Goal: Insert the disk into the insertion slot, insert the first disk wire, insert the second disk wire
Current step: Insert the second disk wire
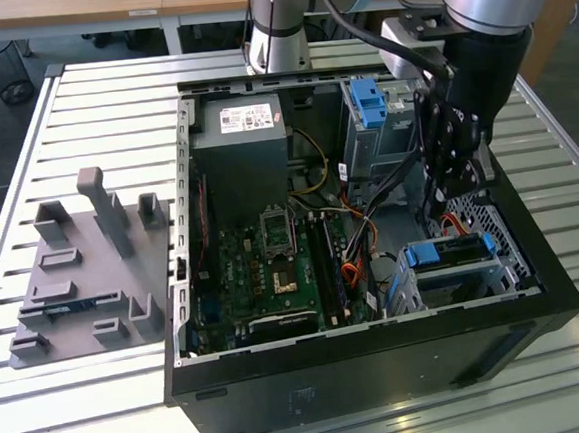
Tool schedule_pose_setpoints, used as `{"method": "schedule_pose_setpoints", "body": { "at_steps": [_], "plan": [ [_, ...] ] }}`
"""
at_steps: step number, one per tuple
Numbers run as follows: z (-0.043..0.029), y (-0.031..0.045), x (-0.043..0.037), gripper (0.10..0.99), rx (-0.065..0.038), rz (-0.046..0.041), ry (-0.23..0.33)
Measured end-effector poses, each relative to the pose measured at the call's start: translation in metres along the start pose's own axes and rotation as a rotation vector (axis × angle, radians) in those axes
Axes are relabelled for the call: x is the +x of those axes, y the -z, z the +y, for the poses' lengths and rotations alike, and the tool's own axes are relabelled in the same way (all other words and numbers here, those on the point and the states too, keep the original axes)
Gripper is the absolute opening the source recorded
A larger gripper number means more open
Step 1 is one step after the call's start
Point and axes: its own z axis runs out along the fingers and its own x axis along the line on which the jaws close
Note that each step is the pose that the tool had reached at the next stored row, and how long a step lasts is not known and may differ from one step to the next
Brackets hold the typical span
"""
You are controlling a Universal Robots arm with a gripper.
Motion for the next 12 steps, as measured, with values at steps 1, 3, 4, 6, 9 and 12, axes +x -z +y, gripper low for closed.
{"method": "schedule_pose_setpoints", "body": {
  "at_steps": [1, 3, 4, 6, 9, 12],
  "plan": [
    [0.0, -0.0001, 0.0006, 0.161, 0.0, 0.0037, 0.0],
    [0.0001, -0.0003, 0.002, 0.161, 0.0, 0.0093, 0.0],
    [0.0001, -0.0004, 0.0027, 0.161, 0.0, 0.011, 0.0],
    [0.0, -0.0005, 0.0038, 0.161, 0.0, 0.0121, 0.0],
    [0.0001, -0.0007, 0.0057, 0.161, 0.0, 0.0124, 0.0],
    [0.0001, -0.001, 0.0086, 0.161, 0.0, 0.0123, 0.0]
  ]
}}
